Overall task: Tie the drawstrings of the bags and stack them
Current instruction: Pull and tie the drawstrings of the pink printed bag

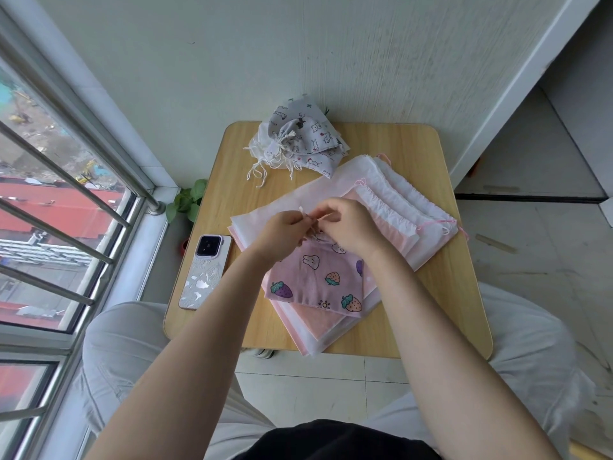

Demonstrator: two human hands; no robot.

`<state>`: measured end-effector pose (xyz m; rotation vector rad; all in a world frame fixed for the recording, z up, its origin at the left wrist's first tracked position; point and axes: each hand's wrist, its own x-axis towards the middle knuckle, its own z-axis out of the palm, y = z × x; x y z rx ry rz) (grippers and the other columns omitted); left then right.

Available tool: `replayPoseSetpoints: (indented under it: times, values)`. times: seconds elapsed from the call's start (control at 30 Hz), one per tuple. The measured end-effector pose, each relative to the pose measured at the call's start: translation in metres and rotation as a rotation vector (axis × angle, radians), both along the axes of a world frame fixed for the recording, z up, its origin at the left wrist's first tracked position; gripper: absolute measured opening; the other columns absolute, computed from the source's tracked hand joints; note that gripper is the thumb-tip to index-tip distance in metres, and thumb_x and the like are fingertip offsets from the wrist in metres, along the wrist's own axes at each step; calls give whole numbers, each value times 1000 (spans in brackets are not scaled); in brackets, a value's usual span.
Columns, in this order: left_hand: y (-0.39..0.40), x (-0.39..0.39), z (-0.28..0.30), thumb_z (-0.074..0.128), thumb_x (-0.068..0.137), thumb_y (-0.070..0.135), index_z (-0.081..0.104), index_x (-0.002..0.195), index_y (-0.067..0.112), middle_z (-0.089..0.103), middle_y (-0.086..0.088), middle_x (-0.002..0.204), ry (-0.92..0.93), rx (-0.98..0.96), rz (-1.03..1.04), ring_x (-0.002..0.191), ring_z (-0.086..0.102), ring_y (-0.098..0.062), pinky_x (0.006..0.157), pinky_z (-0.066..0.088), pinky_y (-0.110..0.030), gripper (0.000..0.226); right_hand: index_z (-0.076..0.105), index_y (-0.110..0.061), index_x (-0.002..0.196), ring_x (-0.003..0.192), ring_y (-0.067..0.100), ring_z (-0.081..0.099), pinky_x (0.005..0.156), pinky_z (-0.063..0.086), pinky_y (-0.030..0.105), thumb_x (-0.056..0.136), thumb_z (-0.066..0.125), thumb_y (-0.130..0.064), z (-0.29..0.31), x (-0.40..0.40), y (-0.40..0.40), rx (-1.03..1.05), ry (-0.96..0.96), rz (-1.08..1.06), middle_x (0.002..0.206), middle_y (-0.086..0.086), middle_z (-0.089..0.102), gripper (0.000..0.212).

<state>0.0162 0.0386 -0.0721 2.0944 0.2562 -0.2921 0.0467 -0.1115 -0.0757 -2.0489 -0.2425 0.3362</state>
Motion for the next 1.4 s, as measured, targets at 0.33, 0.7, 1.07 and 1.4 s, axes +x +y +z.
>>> replayPoseSetpoints:
  times: [0.33,0.7,1.07,1.4]
  values:
    - [-1,4,2,46,100,26,60,72,15,55,0,63,76,-37,-9,42,41,-2,44,31,-20,33,69,-13,89,78,13,65,75,56,33,85,65,-6,-11,-3,1,-64,-169,-8,82,-4,70,8]
    - [1,1,-11,62,94,17,69,83,0,64,11,55,-89,-77,134,41,44,-1,41,34,-14,22,60,-20,89,83,12,63,83,55,39,89,65,-15,-21,0,-11,-103,-64,53,88,-6,66,6]
    - [-2,3,-9,78,82,15,59,97,2,71,-8,73,-125,-161,204,52,61,-4,48,44,-14,28,55,-16,73,74,25,67,71,56,41,75,78,-9,-10,-4,-1,-40,-99,-39,72,5,70,24]
    - [2,4,-2,71,81,25,78,81,18,69,4,66,-8,46,67,59,55,-9,53,45,-22,9,69,-12,90,72,14,64,65,55,30,85,71,-14,-9,-7,0,-154,-303,-53,76,-1,71,6]
